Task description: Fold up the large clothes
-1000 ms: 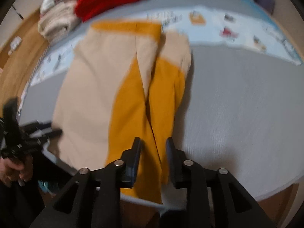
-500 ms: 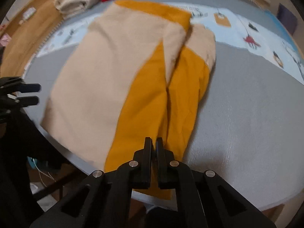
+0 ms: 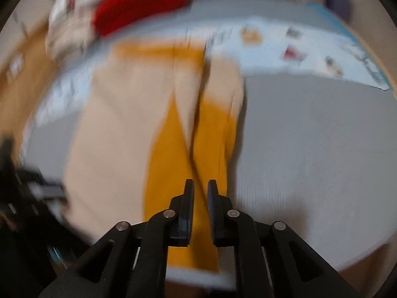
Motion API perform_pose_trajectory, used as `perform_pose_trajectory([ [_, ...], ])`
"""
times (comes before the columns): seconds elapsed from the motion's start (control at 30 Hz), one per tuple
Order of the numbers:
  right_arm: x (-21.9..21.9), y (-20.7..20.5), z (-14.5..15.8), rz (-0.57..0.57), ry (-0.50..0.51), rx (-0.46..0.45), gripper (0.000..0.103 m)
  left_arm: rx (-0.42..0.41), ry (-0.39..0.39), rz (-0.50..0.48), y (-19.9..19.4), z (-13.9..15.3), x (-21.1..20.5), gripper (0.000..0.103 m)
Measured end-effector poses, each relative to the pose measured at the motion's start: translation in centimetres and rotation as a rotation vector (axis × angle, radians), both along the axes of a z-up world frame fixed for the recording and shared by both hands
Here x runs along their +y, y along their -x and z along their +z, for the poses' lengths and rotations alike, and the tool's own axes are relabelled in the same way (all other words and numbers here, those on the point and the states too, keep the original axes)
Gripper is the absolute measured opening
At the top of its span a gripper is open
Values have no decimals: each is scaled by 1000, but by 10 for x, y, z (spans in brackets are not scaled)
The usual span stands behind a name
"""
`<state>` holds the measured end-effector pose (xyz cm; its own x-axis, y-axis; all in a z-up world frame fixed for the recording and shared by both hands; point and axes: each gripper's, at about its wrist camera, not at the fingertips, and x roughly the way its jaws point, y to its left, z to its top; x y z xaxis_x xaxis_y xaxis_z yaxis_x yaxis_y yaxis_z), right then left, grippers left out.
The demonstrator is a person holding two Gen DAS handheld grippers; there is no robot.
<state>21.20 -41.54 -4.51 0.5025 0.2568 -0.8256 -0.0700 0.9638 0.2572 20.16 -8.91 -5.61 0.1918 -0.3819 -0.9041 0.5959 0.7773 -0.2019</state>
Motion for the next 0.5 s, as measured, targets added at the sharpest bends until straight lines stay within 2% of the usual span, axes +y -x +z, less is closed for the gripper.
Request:
perform_pose_trajectory([
  [0.07, -2, -12, 6, -36, -40, -43, 51, -7, 6, 27, -7, 0, -1, 21],
  [0.1, 2, -21, 5, -33, -62, -42, 53, 0, 3, 28, -10, -3, -4, 20],
  [0.23, 17, -63, -10, -31, -104, 16, 54, 4, -79, 0, -16, -21, -19, 20],
  [0.33, 27, -90, -22, -60, -128, 39, 54, 7, -73, 16, -24, -22, -21, 20],
  [0.5, 24, -140, -60, -128, -198, 121, 54, 9, -73, 29, -26, -23, -17, 22],
])
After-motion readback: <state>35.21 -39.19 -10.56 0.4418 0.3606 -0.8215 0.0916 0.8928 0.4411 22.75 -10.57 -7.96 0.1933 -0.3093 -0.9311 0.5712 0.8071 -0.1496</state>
